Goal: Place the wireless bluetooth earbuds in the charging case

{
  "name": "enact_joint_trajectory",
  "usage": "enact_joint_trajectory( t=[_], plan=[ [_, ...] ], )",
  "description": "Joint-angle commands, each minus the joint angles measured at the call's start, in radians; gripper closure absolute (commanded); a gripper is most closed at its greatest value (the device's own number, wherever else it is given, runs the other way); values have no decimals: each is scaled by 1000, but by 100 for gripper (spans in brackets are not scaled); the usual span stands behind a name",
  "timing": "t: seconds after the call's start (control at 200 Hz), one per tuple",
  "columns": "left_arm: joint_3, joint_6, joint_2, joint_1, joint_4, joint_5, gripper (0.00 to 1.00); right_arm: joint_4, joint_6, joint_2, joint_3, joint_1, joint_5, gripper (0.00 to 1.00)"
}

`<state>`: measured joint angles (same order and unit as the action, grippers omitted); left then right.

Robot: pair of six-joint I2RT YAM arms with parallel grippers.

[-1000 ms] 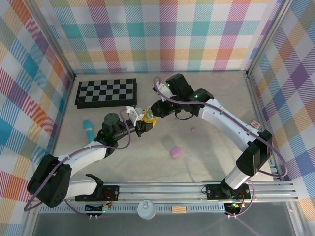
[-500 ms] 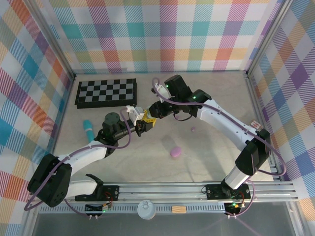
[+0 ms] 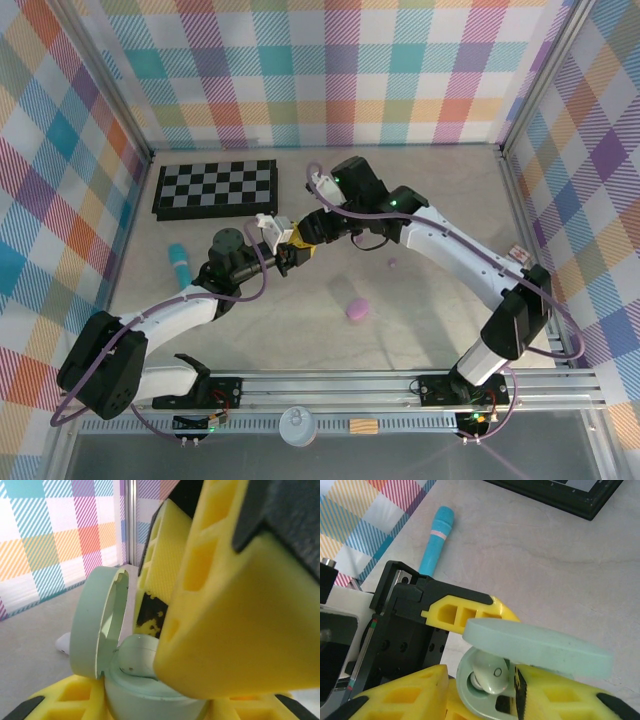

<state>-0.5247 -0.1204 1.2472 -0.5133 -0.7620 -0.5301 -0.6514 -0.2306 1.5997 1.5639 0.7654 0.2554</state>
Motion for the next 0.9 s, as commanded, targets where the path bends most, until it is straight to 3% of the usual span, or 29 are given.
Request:
enact_joint_trajectory(
  t=[0.0,0.105,0.4,0.895],
  plan=[
    [-19,0,-7,-13,-69,-13,70,-8,-6,-56,-17,0,-38,57],
    [-15,-2,-8,-13,-76,-17,70,3,-13,-70,-27,-2,-51,58],
    [2,3,-7,-13,-114,-46,70,11,-27,-22,-4,-4,-35,73],
    [9,0,-1,-13,-135,-59,69,47,-63,0,-10,-4,71,80]
  ],
)
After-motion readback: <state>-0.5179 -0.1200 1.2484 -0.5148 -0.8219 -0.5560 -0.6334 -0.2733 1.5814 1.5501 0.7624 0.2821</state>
